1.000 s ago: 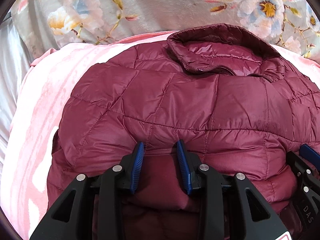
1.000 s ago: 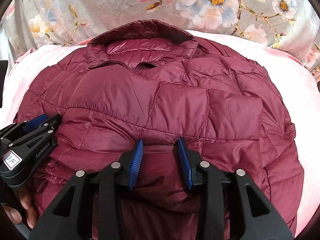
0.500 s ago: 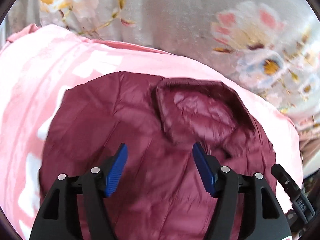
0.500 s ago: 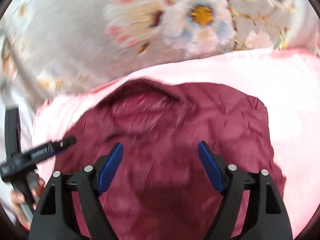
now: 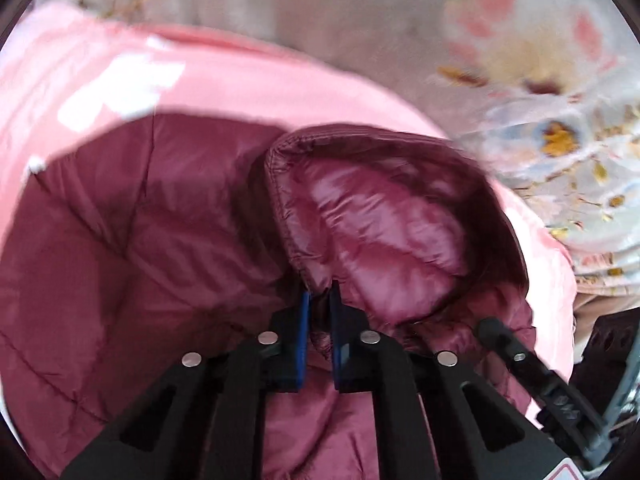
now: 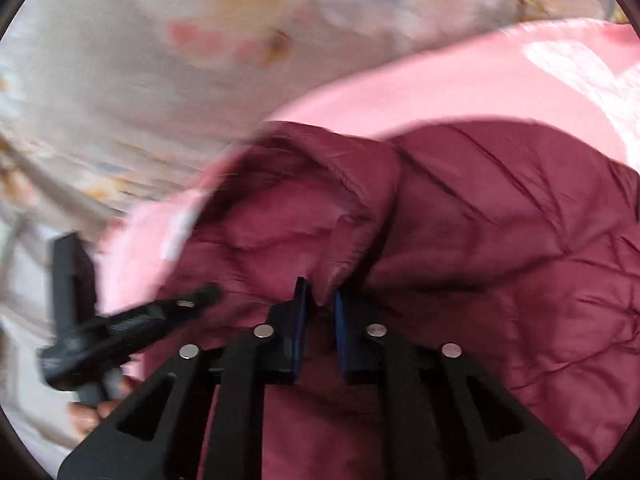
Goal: Fold large clothes
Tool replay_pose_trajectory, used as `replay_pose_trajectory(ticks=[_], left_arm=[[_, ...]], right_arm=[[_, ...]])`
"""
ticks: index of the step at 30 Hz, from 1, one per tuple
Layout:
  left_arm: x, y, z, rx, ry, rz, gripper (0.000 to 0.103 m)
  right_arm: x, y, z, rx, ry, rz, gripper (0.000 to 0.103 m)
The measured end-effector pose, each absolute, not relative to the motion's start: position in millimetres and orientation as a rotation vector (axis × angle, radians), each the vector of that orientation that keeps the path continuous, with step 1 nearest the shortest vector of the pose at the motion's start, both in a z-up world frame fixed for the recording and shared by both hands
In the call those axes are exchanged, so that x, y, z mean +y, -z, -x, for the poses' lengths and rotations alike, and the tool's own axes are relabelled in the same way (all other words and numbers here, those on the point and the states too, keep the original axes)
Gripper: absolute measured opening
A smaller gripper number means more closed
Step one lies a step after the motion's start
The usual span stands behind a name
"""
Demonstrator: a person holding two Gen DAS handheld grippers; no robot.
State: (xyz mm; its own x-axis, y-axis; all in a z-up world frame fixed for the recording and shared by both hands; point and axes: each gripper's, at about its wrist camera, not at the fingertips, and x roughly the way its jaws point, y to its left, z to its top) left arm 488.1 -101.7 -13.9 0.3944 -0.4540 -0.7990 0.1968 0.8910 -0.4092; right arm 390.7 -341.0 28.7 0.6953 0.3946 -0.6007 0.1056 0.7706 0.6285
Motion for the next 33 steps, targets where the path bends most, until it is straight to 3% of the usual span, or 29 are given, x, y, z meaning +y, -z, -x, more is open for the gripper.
replay_pose_trajectory(ticks=[3,6,11,18,22,28,33], left_arm=[[-100.8,-3.6,-470.7,0.989,0.410,0.175,0.006],[-107.3,15.7,-467.5,0.986,0.354,0.066,0.006],[-108.0,51.6,-462.2,0.978,0.321,-0.007,0.008],[-113.2,57.4,-454.5,0.913,0.296,-0.068,0.015],[-103.6,52.8,-446.0,0.910,0.296,-0.035,0.019],[-75.9,-6.1,-445.1,0.852,0.260,-0.094,0.018],[-90.6,-65.1,-489.6,0.793,0.250,-0.034,0.018]], right_arm=[[-336.0,-42.9,-368.9,0.750,-0.121,-0.576,0.006],[-330.4,-20.6,-367.4,0.834,0.027,-0.409,0.006],[-327.6,10.7,-367.8,0.914,0.070,-0.367,0.006],[-318.7,16.7,-366.5,0.909,0.096,-0.293,0.005],[-338.0,13.8,-358.7,0.913,0.056,-0.405,0.010],[-360.3,-54.6,-337.4,0.824,0.150,-0.384,0.016],[-354.3,-104.3,-385.4,0.703,0.156,-0.355,0.016]])
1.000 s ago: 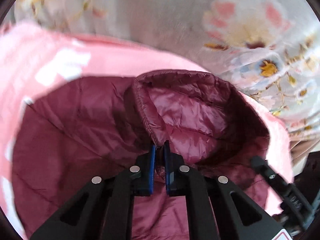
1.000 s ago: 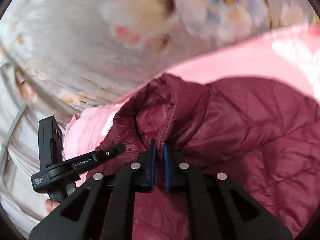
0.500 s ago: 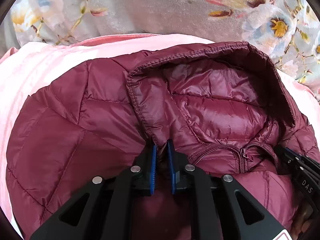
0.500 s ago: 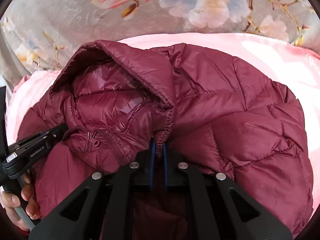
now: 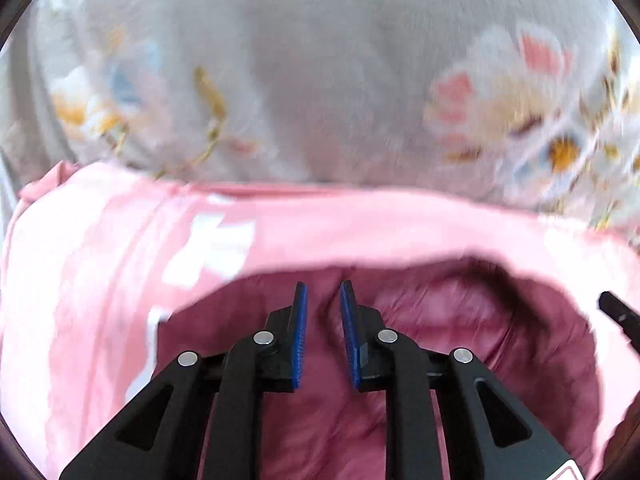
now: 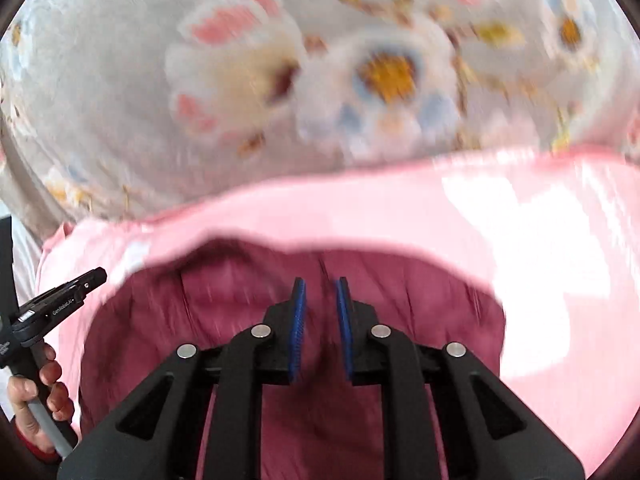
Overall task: Fold large clothes
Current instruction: 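Fold the jacket over with both tools and release it onto the blanket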
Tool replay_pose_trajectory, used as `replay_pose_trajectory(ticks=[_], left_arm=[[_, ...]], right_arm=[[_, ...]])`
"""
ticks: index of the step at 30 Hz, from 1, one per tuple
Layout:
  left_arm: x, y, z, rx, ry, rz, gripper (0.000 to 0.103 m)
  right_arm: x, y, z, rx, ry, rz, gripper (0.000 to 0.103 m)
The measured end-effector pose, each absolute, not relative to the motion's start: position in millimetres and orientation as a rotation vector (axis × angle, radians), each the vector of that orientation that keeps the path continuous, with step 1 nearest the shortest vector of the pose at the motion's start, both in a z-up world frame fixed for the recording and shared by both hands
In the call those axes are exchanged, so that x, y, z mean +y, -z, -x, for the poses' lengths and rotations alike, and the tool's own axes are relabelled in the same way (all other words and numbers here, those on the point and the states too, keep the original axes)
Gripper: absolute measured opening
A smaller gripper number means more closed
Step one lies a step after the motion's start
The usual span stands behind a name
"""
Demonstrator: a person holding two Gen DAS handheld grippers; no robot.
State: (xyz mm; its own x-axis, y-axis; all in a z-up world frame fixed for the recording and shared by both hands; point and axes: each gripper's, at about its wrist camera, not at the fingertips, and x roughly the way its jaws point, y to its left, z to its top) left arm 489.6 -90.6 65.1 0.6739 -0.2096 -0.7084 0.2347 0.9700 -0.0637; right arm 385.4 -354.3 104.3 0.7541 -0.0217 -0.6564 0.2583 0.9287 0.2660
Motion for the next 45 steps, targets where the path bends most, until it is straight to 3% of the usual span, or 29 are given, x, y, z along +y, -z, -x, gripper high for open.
replay_pose_trajectory(ticks=[4,11,21,30,45], left_arm=[[-113.1,-60.4,-532.7,0.845,0.237,0.046,0.018],[-134.4,12.9,-554.1,1.035,0.240,0.041,0.011],[-135.3,47.6,-522.5,0.949,0.244,-0.200,0.010],[-146.1,59.5,-508.1,0.853,0.210,-0.278,0.010],[-149.3,62.2,-512.6,0.844,0.195,-0.320,0.009]], right_arm=[[-354.7,-93.0,-435.2,0.698,0.184,-0.392,0.017],[-342.3,-31.6,-458.3,0.843,0.162,-0.384,0.017],[-324.2,-3.3,-428.8,0.885,0.171,-0.209,0.013],[-310.6,8.3,-431.5,0.859,0.212,-0.094,0.013],[-313.0,8.7,-435.0,0.858,0.197,-0.106,0.014]])
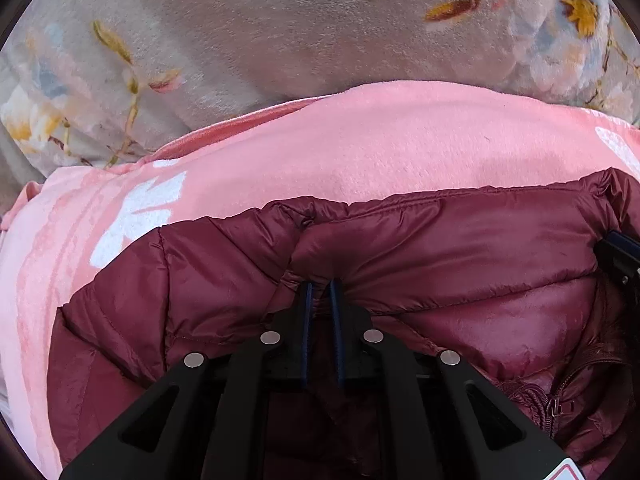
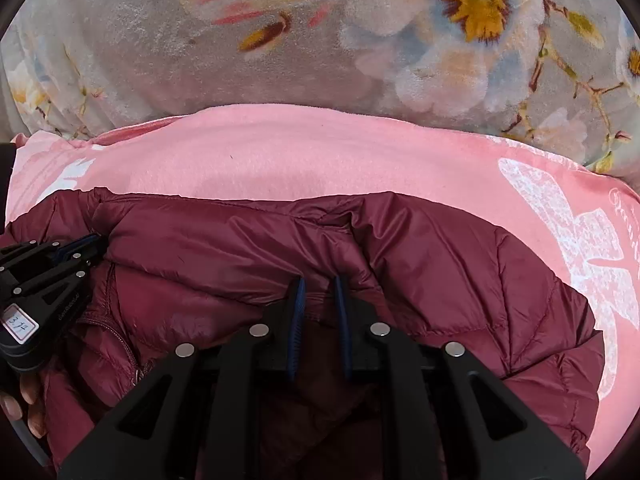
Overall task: Fold large clothes
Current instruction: 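Fold the jacket over with both tools and release it onto the blanket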
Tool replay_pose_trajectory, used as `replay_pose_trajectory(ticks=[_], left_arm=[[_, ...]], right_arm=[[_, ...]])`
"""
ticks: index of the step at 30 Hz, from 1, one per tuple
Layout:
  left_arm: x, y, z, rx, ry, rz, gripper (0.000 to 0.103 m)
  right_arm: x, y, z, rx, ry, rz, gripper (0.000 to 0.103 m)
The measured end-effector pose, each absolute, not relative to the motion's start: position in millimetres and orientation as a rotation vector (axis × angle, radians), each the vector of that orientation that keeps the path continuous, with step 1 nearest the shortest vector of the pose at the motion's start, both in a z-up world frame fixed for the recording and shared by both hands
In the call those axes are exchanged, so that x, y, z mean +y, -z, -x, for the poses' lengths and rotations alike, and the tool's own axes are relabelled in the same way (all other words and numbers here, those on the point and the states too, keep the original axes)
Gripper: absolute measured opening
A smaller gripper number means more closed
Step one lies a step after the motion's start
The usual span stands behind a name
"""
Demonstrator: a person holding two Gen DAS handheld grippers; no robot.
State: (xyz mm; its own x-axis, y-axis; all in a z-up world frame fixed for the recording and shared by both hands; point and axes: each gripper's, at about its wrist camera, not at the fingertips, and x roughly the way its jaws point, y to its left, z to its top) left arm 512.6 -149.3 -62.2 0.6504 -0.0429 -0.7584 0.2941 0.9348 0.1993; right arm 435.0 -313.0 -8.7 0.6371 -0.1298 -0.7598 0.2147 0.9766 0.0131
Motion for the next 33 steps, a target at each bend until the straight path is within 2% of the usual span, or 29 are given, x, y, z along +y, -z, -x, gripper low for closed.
replay_pose_trajectory(ticks=[14,17,18,19,20,21,23,26,30,33], left_arm=[[-159.1,66.1,-511.4,0.832,0.151,-0.396,0.009],[-145.4,56.6,-504.1,0.840,0.156,-0.343,0.016],[-132.1,49.2,-496.2,0.869,0.160,-0.295,0.022],[-117.7,41.9,-486.8,0.891,0.161,-0.245,0.029],[-100.3,33.4,-472.7,0.900,0.161,-0.199,0.043],[-88.1,27.7,-460.4,0.902,0.160,-0.178,0.048],[-57.2,15.6,-428.3,0.899,0.176,-0.156,0.057],[1.8,5.1,-366.7,0.943,0.193,-0.147,0.065],[79.3,9.5,-300.7,1.053,0.204,-0.063,0.067],[116.9,24.6,-259.2,1.144,0.207,0.003,0.067]], right_arm=[[-323.1,10.0,-435.9,0.854,0.171,-0.164,0.014],[-331.0,2.2,-423.2,0.851,0.146,-0.225,0.014],[-332.6,-7.5,-407.9,0.862,0.155,-0.250,0.015],[-333.0,-16.5,-391.8,0.858,0.153,-0.269,0.017],[-332.5,-26.4,-372.1,0.851,0.148,-0.279,0.031],[-333.3,-38.6,-343.6,0.837,0.144,-0.277,0.046],[-336.9,-58.8,-278.3,0.810,0.141,-0.256,0.058],[-345.9,-69.4,-198.6,0.841,0.170,-0.255,0.066],[-365.1,-65.8,-86.2,0.921,0.208,-0.360,0.077],[-371.5,-50.4,-20.3,0.966,0.235,-0.462,0.080]])
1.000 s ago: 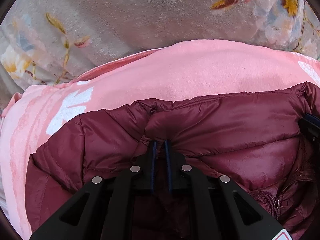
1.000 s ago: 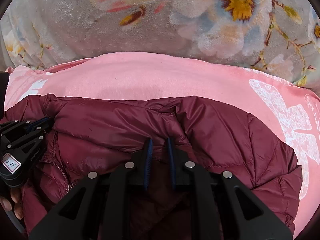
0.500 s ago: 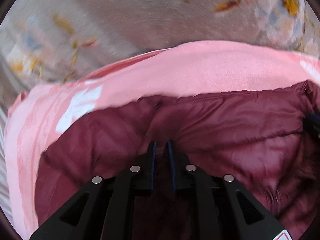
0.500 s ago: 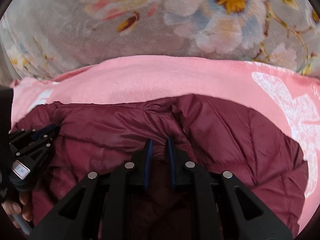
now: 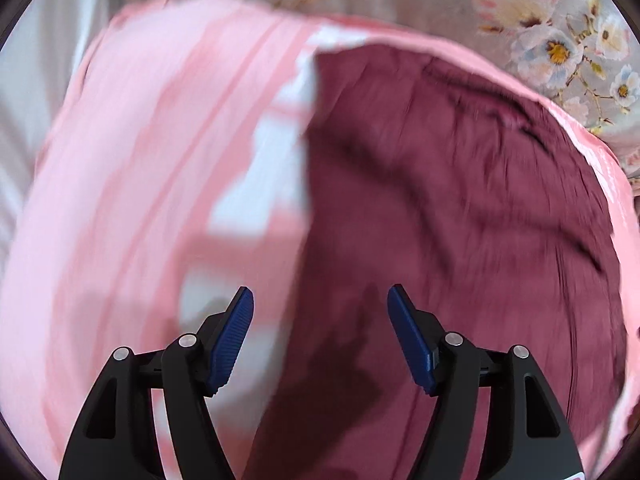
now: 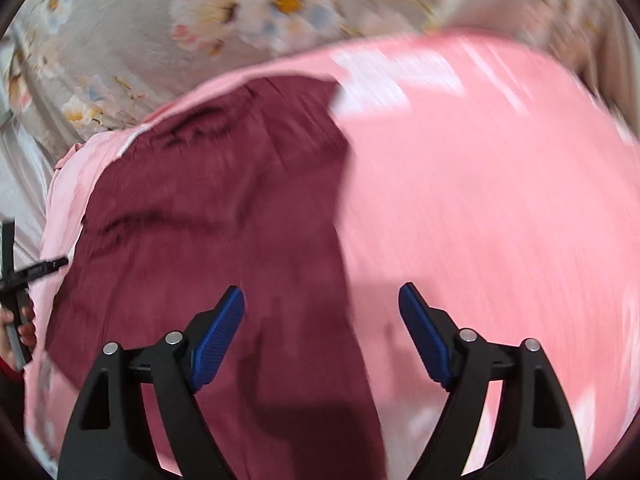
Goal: Fold large clothes
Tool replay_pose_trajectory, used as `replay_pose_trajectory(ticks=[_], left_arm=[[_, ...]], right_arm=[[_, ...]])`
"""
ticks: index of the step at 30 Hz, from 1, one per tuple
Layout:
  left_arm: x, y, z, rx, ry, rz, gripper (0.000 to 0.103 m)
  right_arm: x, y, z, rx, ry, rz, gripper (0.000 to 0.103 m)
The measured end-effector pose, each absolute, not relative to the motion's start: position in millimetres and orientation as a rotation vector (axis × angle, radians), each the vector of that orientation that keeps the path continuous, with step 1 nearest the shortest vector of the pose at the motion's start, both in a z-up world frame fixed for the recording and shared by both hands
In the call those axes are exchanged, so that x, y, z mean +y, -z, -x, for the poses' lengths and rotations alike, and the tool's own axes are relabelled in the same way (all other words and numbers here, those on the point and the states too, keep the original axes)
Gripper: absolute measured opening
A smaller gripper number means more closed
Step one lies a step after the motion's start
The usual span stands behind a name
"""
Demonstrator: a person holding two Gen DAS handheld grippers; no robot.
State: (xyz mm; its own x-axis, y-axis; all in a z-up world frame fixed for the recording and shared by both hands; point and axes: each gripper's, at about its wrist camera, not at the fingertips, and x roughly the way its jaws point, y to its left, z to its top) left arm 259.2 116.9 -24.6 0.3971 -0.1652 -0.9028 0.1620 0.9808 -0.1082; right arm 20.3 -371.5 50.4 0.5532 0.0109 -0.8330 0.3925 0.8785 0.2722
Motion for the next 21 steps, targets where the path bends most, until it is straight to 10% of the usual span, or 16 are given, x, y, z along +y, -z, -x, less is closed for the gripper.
replay_pose_trajectory(ticks=[11,13,16,18,21], left_arm=[[141.2,34.9,-174.8,1.166,0.251,0.110,0.067],[142.1,35.0,-174.7,1.161,0.238,0.128,0.064],[140.8,30.9,-172.6,1.150,0.236,0.147,0.030],[141.0,24.8,-165.0,1.134,0.237,0.148,0.008],[144.7,11.4,-152.7,1.110,0.256,0.149,0.004]], right_arm=[[-341.7,-14.5,39.4,0.937,0.216,-0.574,0.081],[-337.5,-13.3,34.2,0.924,0.203,-0.590,0.064],[-335.6,-14.6,34.1,0.904,0.195,-0.629,0.023],[-333.5,-22.6,39.9,0.872,0.191,-0.636,0.010],[-327.2,-40.4,57.1,0.827,0.188,-0.605,0.005]])
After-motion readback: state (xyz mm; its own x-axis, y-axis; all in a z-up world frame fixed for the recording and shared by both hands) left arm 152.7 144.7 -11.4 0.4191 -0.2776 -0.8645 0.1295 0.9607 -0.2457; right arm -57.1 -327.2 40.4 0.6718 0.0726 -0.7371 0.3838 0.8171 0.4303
